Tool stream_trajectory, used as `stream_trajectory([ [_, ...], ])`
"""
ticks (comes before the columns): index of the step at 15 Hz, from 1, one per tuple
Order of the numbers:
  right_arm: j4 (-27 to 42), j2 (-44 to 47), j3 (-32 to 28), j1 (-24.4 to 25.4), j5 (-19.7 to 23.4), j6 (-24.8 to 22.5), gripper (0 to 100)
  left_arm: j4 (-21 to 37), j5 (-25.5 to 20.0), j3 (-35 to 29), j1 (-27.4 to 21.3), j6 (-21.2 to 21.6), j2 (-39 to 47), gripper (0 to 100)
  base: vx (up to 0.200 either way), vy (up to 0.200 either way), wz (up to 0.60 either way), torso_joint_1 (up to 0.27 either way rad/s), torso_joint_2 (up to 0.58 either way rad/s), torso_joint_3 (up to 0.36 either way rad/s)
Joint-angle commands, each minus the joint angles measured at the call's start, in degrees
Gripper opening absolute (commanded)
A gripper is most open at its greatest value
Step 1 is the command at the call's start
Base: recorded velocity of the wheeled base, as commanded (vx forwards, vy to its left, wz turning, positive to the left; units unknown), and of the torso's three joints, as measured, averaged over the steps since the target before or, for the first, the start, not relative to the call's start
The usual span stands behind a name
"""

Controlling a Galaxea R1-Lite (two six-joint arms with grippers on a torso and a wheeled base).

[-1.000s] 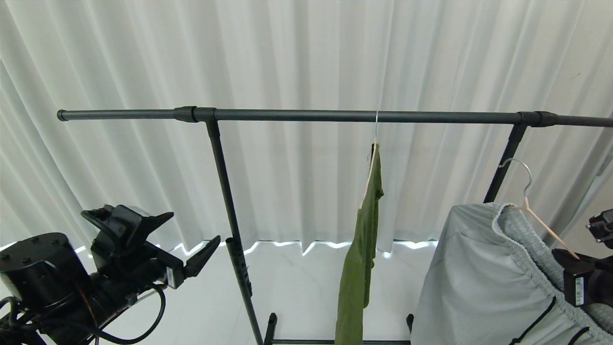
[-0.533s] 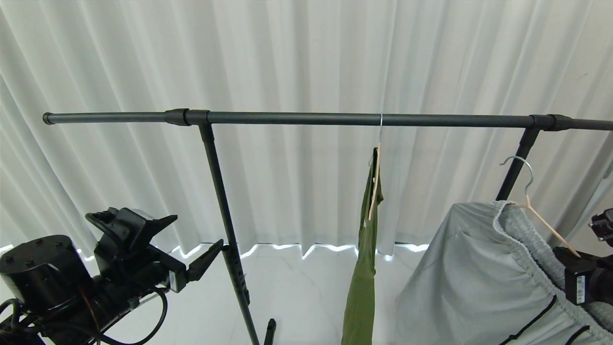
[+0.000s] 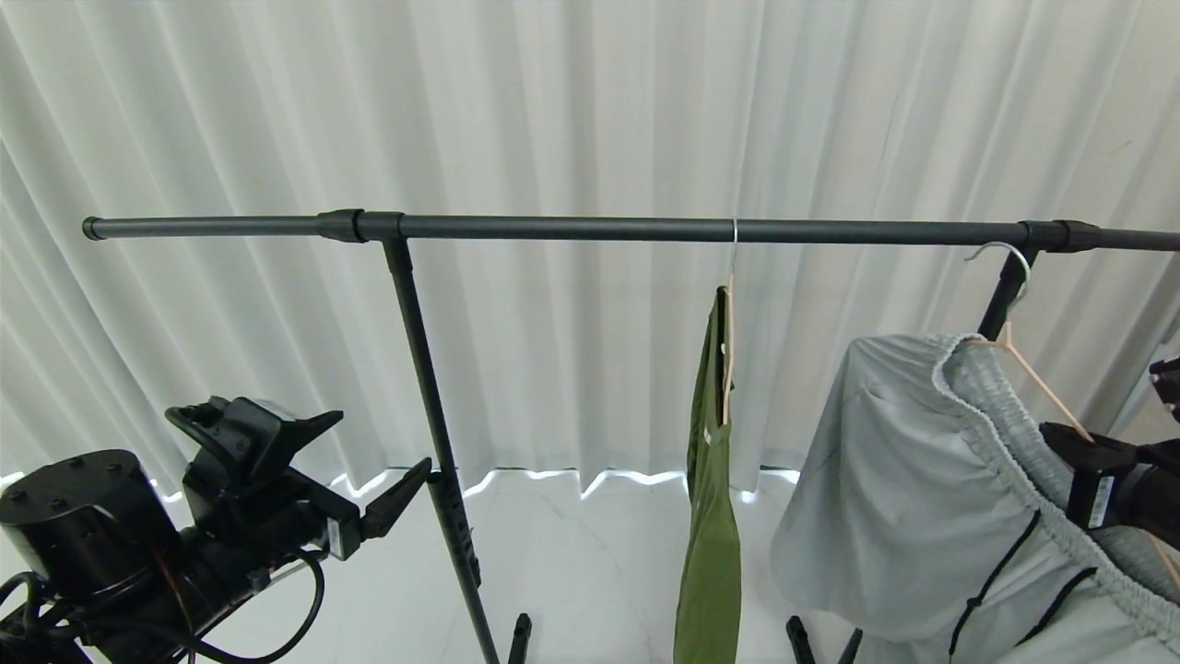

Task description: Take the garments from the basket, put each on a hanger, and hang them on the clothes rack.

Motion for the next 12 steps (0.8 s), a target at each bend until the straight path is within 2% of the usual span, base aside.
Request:
stream_trajectory([
  [1,-0.09,2.61,-3.23,-0.10,1.92,1.39,0,0.01,-0.02,0.05,-0.33,0.02,0.00,100,0.000,0.000,0.00,0.000,0.00,0.000],
  [4,-0.09,9.02,-11.40,-3.27,2.27,3.32,0,0.01,-0.02,0.05,-0.68,0.02,0.09,100,0.000,0.000,0.00,0.000,0.00,0.000],
  [9,0.09,17.29,-19.22,-6.52,2.27,3.32,0,-0.08,-0.02,0.40,-1.91,0.28,0.53,100,0.000,0.000,0.00,0.000,0.00,0.000],
  [12,0.18,21.24,-20.89,-6.78,2.36,3.41,0,-0.08,-0.02,0.57,-1.91,1.33,0.79,100,0.000,0.000,0.00,0.000,0.00,0.000],
])
